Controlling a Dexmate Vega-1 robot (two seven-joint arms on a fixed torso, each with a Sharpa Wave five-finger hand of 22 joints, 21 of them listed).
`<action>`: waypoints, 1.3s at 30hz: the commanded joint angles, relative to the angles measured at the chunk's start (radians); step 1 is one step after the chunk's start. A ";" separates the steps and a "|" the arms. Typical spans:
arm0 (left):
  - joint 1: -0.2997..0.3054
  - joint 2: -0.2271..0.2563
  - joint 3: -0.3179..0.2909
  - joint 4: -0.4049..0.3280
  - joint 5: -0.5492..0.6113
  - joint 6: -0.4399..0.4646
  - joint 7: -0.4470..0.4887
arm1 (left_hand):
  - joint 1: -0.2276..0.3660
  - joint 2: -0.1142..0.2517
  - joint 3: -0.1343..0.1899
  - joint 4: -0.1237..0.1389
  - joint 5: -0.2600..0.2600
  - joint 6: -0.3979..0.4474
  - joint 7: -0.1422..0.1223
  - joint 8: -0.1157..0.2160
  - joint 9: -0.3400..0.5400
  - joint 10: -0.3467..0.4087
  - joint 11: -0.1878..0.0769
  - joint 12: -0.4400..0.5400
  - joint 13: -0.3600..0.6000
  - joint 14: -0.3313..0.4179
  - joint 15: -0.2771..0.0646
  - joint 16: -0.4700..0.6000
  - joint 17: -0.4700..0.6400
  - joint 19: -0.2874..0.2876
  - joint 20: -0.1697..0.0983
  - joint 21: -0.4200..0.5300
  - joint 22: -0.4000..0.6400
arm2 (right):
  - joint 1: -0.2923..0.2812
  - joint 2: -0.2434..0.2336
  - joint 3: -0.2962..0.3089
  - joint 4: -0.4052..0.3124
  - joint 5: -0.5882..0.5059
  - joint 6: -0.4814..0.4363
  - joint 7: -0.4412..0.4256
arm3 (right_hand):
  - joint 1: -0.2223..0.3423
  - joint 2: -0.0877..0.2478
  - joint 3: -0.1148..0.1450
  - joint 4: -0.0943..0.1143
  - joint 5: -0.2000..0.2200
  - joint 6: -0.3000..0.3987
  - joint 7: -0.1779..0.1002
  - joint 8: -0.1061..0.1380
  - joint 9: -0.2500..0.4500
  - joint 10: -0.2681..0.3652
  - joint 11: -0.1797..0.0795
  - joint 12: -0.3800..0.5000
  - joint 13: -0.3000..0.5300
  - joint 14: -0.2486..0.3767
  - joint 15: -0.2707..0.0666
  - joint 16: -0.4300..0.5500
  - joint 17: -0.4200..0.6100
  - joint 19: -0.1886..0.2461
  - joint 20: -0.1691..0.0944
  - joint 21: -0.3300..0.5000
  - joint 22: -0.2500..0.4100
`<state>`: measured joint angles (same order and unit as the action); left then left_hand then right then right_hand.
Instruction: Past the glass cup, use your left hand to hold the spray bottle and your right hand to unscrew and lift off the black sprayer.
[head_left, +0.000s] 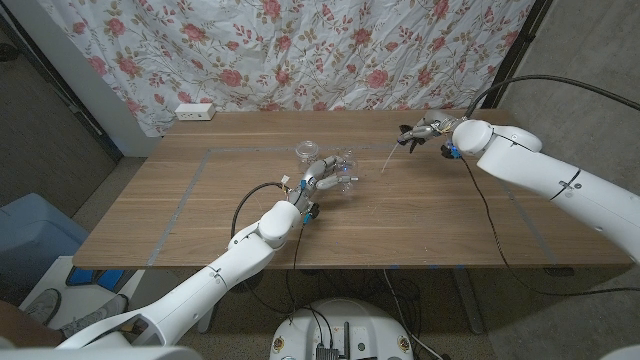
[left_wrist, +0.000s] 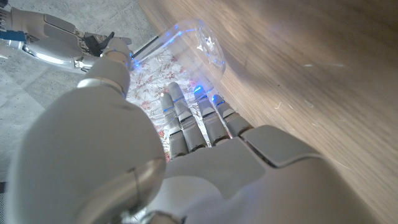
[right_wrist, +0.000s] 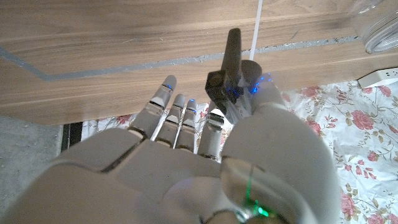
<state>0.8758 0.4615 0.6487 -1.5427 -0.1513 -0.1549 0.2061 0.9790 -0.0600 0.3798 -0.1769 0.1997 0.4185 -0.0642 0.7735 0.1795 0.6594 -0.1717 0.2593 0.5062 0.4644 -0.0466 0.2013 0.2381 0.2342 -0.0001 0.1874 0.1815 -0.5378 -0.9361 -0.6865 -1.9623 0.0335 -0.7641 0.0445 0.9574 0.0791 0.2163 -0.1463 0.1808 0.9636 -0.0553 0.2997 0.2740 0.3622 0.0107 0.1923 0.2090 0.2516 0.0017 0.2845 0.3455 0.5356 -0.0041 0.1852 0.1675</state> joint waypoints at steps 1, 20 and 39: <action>0.003 0.003 -0.002 -0.005 0.001 0.003 0.002 | -0.124 0.131 0.008 0.009 0.002 0.087 -0.040 0.075 0.001 0.039 -0.026 -0.003 -0.002 0.001 -0.100 0.006 0.000 -0.001 -0.002 0.008 0.001 | -0.009 0.030 -0.015 0.082 -0.029 0.071 0.018 | -0.006 0.002 -0.004 0.000 0.006 0.017 -0.024 0.001 -0.001 -0.009 -0.001 -0.002 0.004 -0.003 -0.003 -0.002 0.003 0.004 -0.009 0.005 0.003; 0.014 0.005 -0.005 -0.016 0.000 0.013 0.013 | -0.124 0.138 0.009 0.008 0.002 0.100 -0.039 0.052 0.001 0.042 -0.027 -0.009 -0.020 0.002 -0.100 0.010 -0.010 0.001 -0.002 0.012 0.000 | -0.032 0.062 -0.017 0.169 -0.057 0.147 0.024 | -0.014 -0.001 -0.008 -0.001 0.006 0.003 -0.044 -0.006 -0.003 -0.031 -0.017 -0.001 0.003 -0.020 -0.009 -0.010 0.003 -0.017 -0.017 0.001 0.003; 0.008 0.005 -0.004 -0.012 -0.004 0.013 0.007 | -0.125 0.141 0.009 0.008 0.001 0.107 -0.033 0.029 0.001 0.045 -0.023 -0.014 -0.038 0.004 -0.098 0.014 -0.018 0.002 -0.001 0.014 0.000 | -0.047 0.103 -0.002 0.291 -0.029 0.260 0.036 | -0.035 -0.002 -0.015 0.003 0.005 -0.038 -0.066 -0.022 -0.004 -0.069 -0.019 -0.004 0.003 -0.060 0.001 -0.027 0.003 -0.046 -0.011 -0.002 0.004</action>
<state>0.8878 0.4663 0.6445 -1.5561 -0.1525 -0.1441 0.2161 0.9749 -0.0588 0.3798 -0.1769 0.1997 0.4221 -0.0607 0.7738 0.1795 0.6699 -0.1715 0.2502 0.4679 0.4644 -0.0466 0.2081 0.2182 0.2343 -0.0001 0.1937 0.1817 -0.5783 -0.8549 -0.6964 -1.7357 -0.0131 -0.5608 0.0734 0.9310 0.0762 0.2040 -0.1422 0.1813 0.9298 -0.1157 0.2842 0.2691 0.2995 -0.0089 0.1885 0.2092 0.2011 0.0025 0.2620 0.3455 0.4954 -0.0144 0.1851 0.1677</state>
